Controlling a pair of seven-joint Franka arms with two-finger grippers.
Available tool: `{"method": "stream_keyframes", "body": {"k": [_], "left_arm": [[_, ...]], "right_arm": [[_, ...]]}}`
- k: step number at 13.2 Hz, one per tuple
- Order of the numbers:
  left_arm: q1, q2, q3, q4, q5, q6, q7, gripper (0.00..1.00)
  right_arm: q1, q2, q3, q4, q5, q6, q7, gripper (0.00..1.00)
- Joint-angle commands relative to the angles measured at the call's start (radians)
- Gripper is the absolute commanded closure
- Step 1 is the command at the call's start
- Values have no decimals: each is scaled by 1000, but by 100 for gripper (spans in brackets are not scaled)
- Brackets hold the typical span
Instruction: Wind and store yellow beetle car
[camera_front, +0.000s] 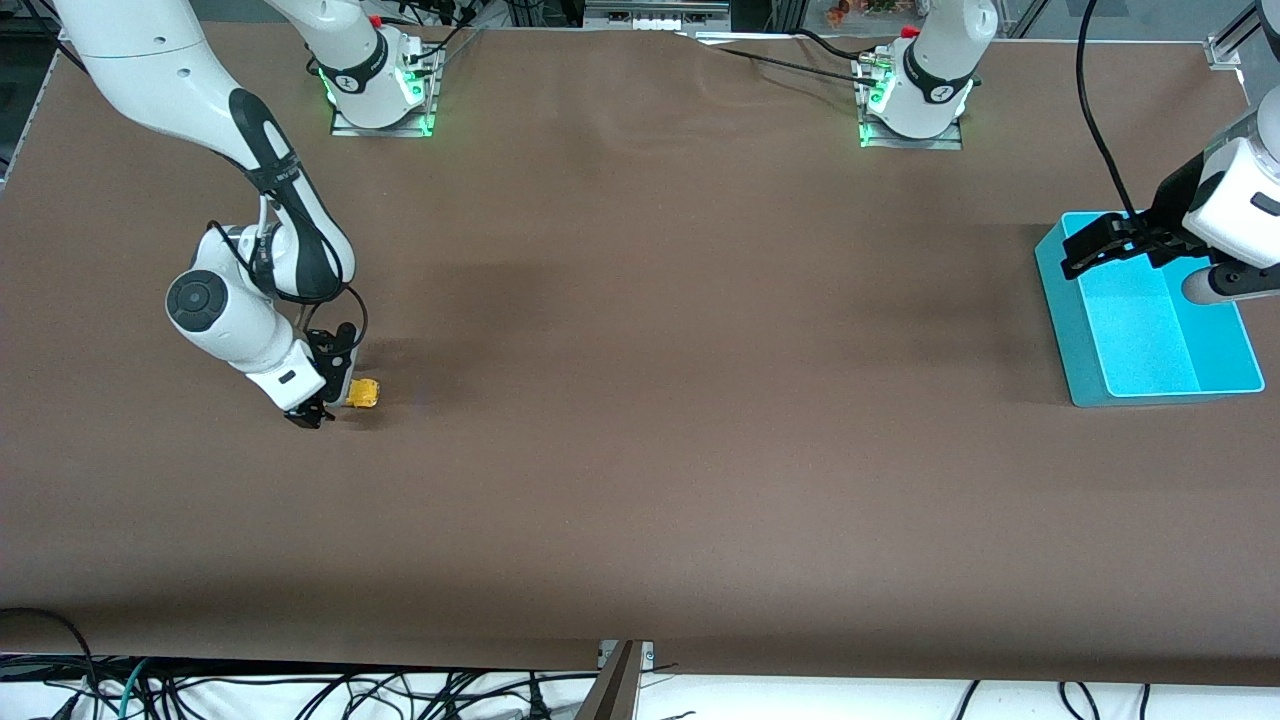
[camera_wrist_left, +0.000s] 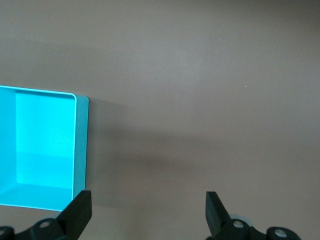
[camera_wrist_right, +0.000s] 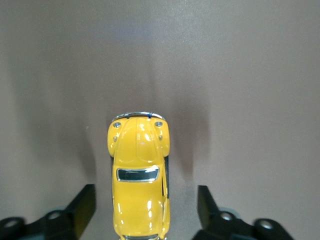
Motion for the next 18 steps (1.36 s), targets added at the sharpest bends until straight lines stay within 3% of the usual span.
{"method": "stream_keyframes", "body": {"k": [1, 6, 8, 10, 13, 15, 18], "left_arm": [[8, 14, 7, 42, -23, -22, 29, 0], [11, 11, 6, 42, -20, -25, 29, 0], [11, 11, 6, 42, -20, -26, 27, 0], [11, 11, 6, 42, -20, -26, 27, 0], [11, 10, 7, 42, -18, -26, 27, 0], [11, 8, 7, 42, -18, -26, 27, 0], [11, 8, 7, 42, -18, -26, 27, 0]], "right_arm": [[-5, -28, 6, -20, 4, 7, -20, 14], [-5, -51, 6, -19, 4, -14, -23, 14], [-5, -48, 8, -19, 4, -13, -23, 26], [-5, -46, 8, -19, 4, -14, -23, 56], [-5, -45, 8, -19, 3, -14, -25, 67], [-2, -49, 12, -18, 3, -16, -36, 80], [-2, -43, 13, -19, 4, -14, -46, 81]]}}
